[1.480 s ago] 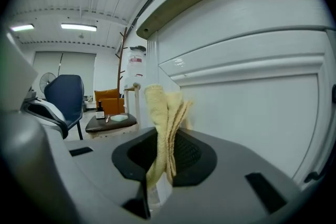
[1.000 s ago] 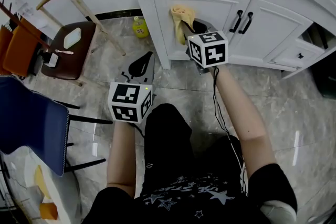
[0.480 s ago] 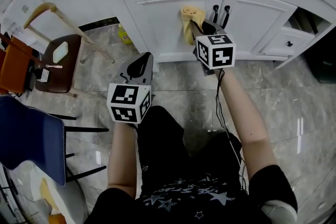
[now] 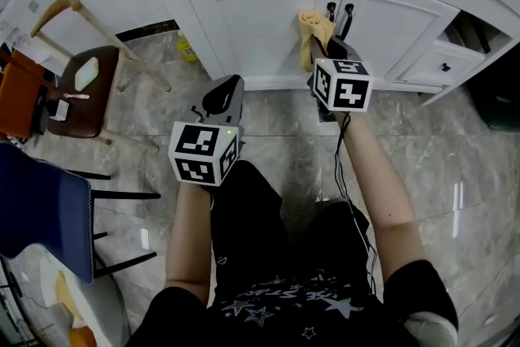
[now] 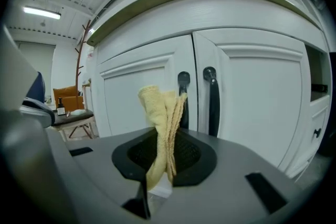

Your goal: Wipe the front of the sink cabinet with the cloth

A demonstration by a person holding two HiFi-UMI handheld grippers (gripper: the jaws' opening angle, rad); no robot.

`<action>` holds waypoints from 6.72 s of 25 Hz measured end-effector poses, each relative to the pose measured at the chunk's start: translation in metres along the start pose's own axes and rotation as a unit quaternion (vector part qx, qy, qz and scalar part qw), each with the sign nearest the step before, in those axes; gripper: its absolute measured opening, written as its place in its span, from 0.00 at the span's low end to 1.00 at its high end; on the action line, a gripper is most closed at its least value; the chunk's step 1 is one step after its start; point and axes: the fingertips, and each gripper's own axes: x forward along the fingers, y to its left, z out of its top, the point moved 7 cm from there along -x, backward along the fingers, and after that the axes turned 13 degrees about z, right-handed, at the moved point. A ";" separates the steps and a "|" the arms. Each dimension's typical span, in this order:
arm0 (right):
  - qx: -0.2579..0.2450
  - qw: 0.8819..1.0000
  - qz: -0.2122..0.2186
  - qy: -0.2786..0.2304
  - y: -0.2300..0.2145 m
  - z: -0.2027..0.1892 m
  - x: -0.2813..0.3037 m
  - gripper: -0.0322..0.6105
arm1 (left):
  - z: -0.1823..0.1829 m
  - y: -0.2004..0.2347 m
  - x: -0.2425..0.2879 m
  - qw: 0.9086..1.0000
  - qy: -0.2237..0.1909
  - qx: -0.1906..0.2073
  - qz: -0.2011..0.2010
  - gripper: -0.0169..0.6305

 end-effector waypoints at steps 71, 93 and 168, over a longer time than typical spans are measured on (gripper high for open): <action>-0.020 0.997 0.078 0.014 -0.008 -0.101 0.012 0.15 | -0.089 0.021 0.015 0.996 0.062 -0.030 0.062 0.05; -0.044 0.988 0.141 0.044 0.152 -0.180 0.163 0.15 | -0.155 0.142 -0.059 0.983 0.076 -0.082 0.143 0.05; -0.044 0.993 0.090 0.058 0.135 0.076 -0.153 0.15 | 0.036 0.101 -0.219 0.978 0.150 -0.106 0.095 0.05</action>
